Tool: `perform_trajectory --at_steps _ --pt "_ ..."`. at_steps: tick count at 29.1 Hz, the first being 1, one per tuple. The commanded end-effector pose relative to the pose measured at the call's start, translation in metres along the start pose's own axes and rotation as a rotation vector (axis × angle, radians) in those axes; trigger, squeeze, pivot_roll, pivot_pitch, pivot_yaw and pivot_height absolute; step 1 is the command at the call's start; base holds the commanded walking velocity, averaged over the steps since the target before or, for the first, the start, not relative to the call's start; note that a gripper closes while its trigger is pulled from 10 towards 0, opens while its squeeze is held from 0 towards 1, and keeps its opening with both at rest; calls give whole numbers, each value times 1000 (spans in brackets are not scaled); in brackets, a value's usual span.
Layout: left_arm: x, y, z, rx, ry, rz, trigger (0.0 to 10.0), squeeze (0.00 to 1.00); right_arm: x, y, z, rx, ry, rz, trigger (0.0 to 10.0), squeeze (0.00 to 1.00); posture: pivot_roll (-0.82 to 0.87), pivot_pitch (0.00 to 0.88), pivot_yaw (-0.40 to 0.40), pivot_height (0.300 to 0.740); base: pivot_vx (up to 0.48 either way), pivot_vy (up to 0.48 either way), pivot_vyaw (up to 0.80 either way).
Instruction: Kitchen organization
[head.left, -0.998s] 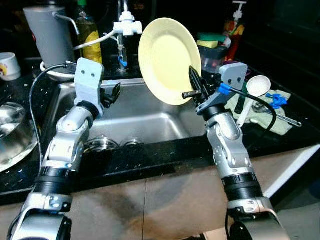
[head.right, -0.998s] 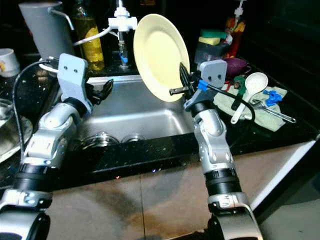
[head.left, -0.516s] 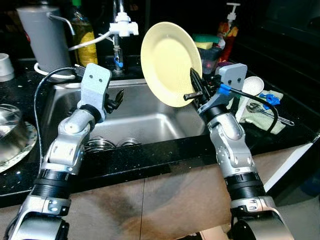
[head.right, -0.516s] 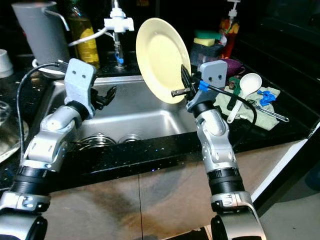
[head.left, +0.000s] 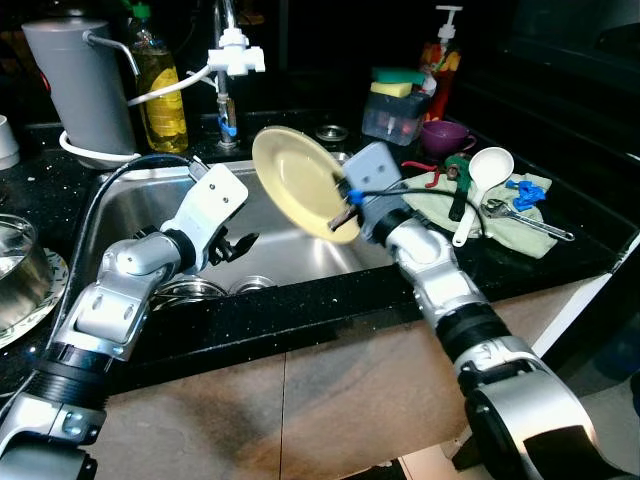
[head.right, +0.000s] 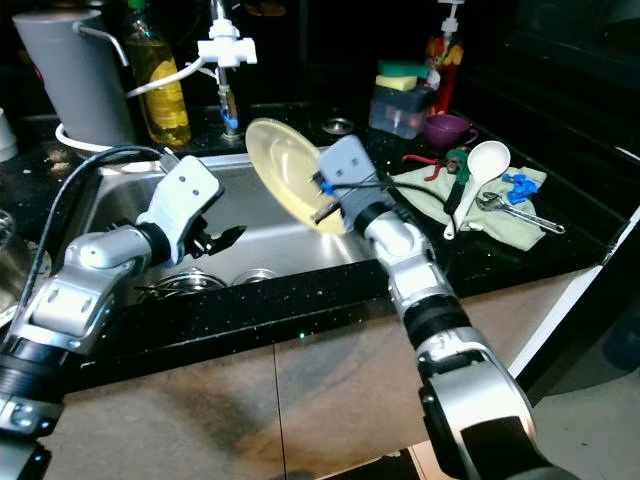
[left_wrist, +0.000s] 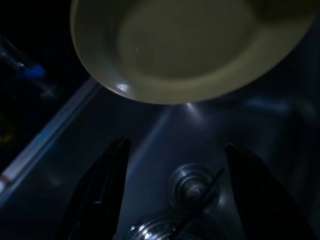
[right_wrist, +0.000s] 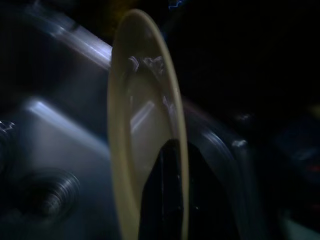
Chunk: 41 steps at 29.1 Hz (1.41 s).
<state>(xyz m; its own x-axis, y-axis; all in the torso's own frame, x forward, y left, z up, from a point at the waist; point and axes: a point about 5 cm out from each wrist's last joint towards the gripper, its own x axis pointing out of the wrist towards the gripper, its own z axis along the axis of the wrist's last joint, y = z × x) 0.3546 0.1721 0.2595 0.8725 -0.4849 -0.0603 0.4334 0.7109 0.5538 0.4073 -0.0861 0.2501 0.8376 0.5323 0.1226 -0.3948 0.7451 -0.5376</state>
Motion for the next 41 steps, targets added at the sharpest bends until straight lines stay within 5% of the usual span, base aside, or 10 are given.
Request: perform_trajectory --at_steps 1,4,13,14,18,19,24,29,35,41 --pt "-1 -5 -7 -3 33 -33 10000 0 3 5 1 -25 18 40 10000 0 -3 139 -48 740 0 0 0" --pt "-1 -5 -8 -5 47 -47 10000 0 8 28 -10 -93 133 176 10000 0 12 147 -53 740 0 0 0" --pt "-7 -8 -12 -14 88 -99 10000 0 15 34 -4 -112 144 217 10000 122 30 147 -65 740 0 0 0" --pt "-7 -8 -13 -15 91 -101 10000 0 15 33 -3 -102 145 227 10000 1000 30 147 -65 740 0 0 0" --pt "-7 -5 -10 -31 81 -74 10000 0 16 25 2 -93 125 185 10000 1000 24 139 -61 740 0 0 0" --pt "-7 -3 -8 -47 67 -56 10000 0 17 19 6 -53 97 151 10000 0 23 135 -61 740 0 0 0" --pt "-6 6 22 -225 -156 77 10000 0 7 -38 39 502 -265 -84 10000 0 15 130 -62 740 0 0 0" --pt "-9 7 35 -319 -281 168 10000 0 -9 -53 42 718 -443 -156 10000 0 -1 128 -61 740 0 0 0" --pt "-9 -12 37 -404 -312 164 10000 0 -45 -31 38 785 -554 -216 10000 0 -14 126 -50 740 0 0 0" --pt "-19 -29 35 -470 -336 136 10000 0 -66 9 37 705 -483 -95 10000 0 -49 132 -17 740 0 0 0"
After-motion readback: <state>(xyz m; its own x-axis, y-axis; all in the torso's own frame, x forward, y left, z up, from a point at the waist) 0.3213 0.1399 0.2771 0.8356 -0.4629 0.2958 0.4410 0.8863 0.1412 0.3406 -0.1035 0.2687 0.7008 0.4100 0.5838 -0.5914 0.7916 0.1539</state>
